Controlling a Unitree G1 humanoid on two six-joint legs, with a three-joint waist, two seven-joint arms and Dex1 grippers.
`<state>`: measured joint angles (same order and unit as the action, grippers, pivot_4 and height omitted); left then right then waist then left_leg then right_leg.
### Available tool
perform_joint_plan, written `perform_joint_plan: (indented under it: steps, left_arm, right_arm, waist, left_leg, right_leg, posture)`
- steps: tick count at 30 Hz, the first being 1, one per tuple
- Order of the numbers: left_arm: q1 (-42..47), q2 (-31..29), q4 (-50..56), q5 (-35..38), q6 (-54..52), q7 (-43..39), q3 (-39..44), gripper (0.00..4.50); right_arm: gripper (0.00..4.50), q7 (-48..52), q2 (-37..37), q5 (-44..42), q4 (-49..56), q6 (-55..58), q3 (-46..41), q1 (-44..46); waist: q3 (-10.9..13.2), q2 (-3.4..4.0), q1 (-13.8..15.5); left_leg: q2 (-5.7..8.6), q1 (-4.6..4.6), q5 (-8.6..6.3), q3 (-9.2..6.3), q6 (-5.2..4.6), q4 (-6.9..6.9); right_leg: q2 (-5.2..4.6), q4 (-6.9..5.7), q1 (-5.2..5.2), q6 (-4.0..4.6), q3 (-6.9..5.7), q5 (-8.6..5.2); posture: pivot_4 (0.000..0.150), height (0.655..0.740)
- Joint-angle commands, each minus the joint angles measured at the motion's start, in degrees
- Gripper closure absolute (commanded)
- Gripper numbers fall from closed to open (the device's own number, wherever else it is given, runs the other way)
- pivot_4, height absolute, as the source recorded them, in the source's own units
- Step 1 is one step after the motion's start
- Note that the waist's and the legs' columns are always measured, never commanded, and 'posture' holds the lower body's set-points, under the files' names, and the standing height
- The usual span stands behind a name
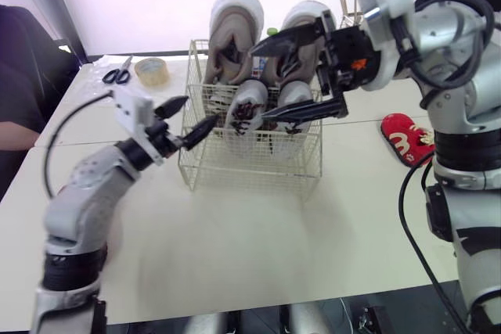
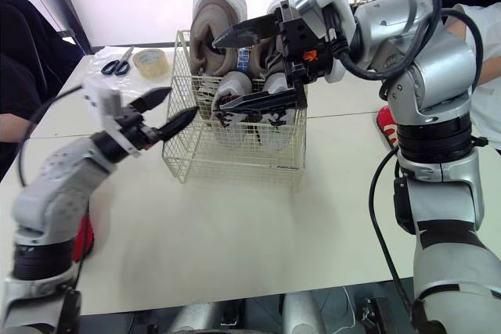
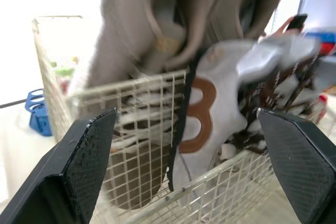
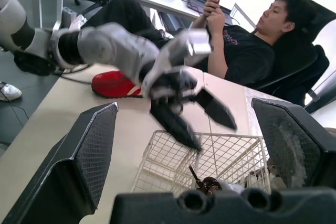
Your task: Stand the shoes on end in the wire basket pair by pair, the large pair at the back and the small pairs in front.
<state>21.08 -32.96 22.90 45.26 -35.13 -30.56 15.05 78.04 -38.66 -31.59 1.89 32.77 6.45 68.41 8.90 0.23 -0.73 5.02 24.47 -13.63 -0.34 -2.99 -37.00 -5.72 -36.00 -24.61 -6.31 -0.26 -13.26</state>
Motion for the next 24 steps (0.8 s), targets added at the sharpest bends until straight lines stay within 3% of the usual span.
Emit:
perform_joint_plan:
  steps: [1, 5, 10, 13, 17, 24]
  left_arm:
    - [-1.90, -4.13, 4.65, 9.56, -5.31, -2.07, 6.10, 0.06]
    - [-5.47, -10.39, 6.42, 16.92, -9.57, -5.49, 11.30, 0.06]
    - [-7.48, -16.43, 6.88, 19.82, -11.26, -9.68, 13.58, 0.06]
    - [-7.67, -19.44, 6.39, 21.30, -12.04, -12.57, 14.06, 0.06]
    - [-5.81, -20.00, 6.37, 23.67, -12.23, -12.79, 12.41, 0.06]
    - [-0.17, -17.36, 3.46, 21.61, -10.69, -16.37, 4.90, 0.06]
  right_arm:
    - [0.00, -0.06, -0.26, 0.05, 0.07, -0.94, -1.60, 1.24]
    - [0.00, -1.33, -2.56, 0.37, -0.33, -0.05, -3.27, 0.14]
    - [0.00, -6.91, -8.48, 1.53, -1.69, 3.04, -8.15, -2.17]
    - [0.00, -15.48, -13.09, 4.21, -3.08, 7.88, -12.43, -4.22]
    - [0.00, -23.78, -17.75, 7.94, -3.21, 12.90, -14.91, -8.98]
    - [0.00, -37.15, -21.48, 15.03, -0.04, 21.37, -18.67, -27.77]
  waist:
    - [0.03, -0.02, -0.01]
    - [0.06, -0.03, 0.12]
    - [0.12, -0.05, 0.32]
    - [0.13, -0.04, 0.22]
    - [0.15, -0.02, 0.16]
    - [0.17, 0.02, 0.30]
  left_leg:
    - [0.00, 0.00, 0.00, 0.00, 0.00, 0.00]
    - [0.01, 0.00, 0.00, 0.00, 0.00, 0.00]
    - [0.04, 0.00, -0.01, -0.01, 0.00, 0.01]
    - [0.04, 0.00, -0.04, 0.00, -0.03, 0.07]
    - [0.04, 0.00, -0.03, 0.00, -0.02, 0.32]
    - [0.05, 0.03, 0.03, 0.06, 0.02, 0.71]
  right_leg:
    - [0.00, 0.01, 0.00, 0.02, 0.00, -0.01]
    - [0.00, 0.01, 0.00, 0.04, 0.00, -0.02]
    - [-0.05, 0.20, -0.12, 0.11, 0.00, -0.06]
    - [-0.06, 0.35, -0.08, 0.13, 0.00, -0.07]
    - [-0.08, 0.54, -0.11, 0.14, 0.01, -0.07]
    - [-0.12, 0.77, -0.01, 0.15, 0.03, -0.08]
  posture:
    - [0.150, 0.7400]
    - [0.150, 0.7400]
    - [0.150, 0.7400]
    - [0.150, 0.7400]
    - [0.150, 0.7400]
    - [0.150, 0.7400]
